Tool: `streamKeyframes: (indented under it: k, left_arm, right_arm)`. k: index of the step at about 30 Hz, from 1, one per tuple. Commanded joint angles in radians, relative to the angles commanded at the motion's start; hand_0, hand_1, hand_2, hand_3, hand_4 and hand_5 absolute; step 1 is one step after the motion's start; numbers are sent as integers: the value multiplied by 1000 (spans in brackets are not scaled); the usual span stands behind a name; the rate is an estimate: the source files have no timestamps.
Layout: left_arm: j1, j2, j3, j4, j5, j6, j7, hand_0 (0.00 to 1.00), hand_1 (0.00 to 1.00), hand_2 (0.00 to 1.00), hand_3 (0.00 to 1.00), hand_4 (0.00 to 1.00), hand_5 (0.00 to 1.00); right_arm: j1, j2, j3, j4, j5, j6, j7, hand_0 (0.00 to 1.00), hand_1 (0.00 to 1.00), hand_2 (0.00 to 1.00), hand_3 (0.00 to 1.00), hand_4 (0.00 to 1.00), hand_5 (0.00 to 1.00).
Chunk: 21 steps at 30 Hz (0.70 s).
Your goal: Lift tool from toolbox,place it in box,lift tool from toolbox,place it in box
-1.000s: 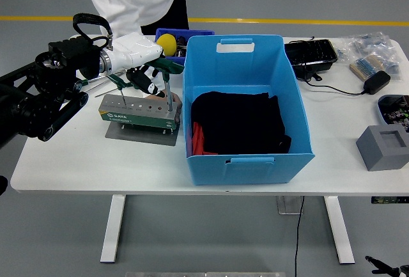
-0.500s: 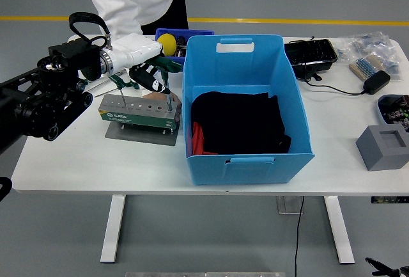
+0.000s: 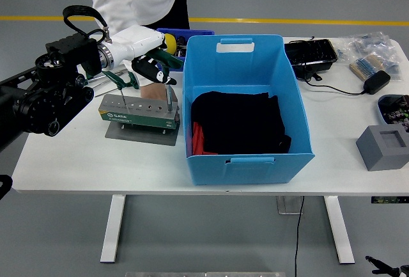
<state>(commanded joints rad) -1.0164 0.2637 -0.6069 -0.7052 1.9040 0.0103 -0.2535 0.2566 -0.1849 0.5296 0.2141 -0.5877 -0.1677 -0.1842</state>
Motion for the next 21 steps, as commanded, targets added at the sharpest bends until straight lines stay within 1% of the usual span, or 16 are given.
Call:
streamKeyframes:
  k: [5,6,10,11,12,17,18,21]
  left_arm:
    - [2,3,0,0,-44,14,-8,164,2,7,37,998,672]
    - [3,4,-1,0,-51,18,-10,163,2,2,10,998,771]
    - [3,8,-6,-4,-78,32,-20,163,2,2,10,998,771]
    - [3,9,-8,-5,-86,32,-21,163,2,2,10,998,771]
    - [3,9,-10,-5,-94,31,-22,168,2,2,2,998,808]
    - [3,13,-22,-10,-131,23,-23,168,2,2,2,998,808]
    - [3,14,-23,-12,-138,22,-21,170,2,2,2,862,762]
    - [3,16,-26,-17,-145,20,-19,170,2,2,2,862,762]
  right_arm:
    - [1,0,-2,0,4,0,1,637,621,681,561,815,668]
    - [1,0,-1,0,3,0,1,638,623,681,562,815,668]
    - [1,-1,-1,0,3,0,1,638,623,681,562,815,668]
    - [1,-1,-2,-1,4,0,2,638,623,681,562,815,668]
    - [1,-1,-2,-1,3,0,2,638,623,681,562,815,668]
    - [0,-1,-2,-1,5,0,2,638,623,681,562,815,668]
    - [0,-1,-2,-1,5,0,2,636,622,681,561,815,668]
    - [0,-1,0,-1,3,0,2,636,622,681,561,815,668]
